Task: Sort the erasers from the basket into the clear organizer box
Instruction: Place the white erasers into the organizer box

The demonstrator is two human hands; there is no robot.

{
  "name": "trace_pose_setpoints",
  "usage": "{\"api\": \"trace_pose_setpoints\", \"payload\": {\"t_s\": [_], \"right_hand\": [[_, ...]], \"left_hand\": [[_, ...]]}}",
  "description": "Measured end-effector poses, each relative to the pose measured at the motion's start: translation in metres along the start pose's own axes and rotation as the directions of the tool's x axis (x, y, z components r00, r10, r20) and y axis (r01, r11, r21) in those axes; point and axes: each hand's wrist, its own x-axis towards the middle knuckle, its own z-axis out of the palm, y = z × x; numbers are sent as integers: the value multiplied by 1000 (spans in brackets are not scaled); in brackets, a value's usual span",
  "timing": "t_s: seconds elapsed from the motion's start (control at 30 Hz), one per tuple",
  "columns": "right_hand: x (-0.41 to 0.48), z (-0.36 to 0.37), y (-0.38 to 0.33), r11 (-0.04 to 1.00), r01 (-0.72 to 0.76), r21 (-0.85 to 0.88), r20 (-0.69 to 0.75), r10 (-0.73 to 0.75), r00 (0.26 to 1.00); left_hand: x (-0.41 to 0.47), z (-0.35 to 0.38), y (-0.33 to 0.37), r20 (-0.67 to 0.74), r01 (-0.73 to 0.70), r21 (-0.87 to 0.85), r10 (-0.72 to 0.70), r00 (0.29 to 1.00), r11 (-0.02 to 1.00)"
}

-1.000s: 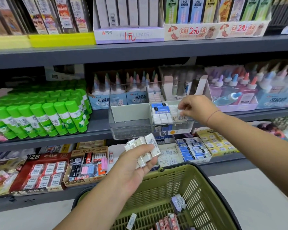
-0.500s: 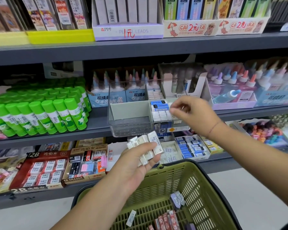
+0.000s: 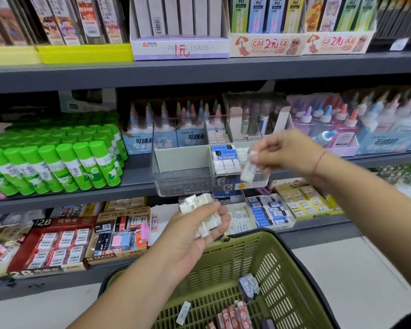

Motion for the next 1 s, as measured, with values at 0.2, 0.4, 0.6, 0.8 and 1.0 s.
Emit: {"api": "trace_pose_setpoints", "payload": {"t_s": [0.2,0.4,0.6,0.8,1.0], "right_hand": [[40,-34,10,758,49,-651,-66,-120,991],[60,-23,34,490,156,-857,49,-224,973],[62,-14,46,477,145,-867,3,-286,958],[60,-8,49,402,69,-913,-51,-281,958],[45,-6,40,414,11,-910,-104,-254,962]], "left_hand": [[1,1,0,31,48,-32,-47,998,998],[2,2,2,19,75,-67,-74,997,995],[-2,3,4,-6,101,-123,-102,995,987],[-5,5,3,39,129,-71,-126,991,989],[-4,-1,-1,57,135,-10,-135,989,991]]}}
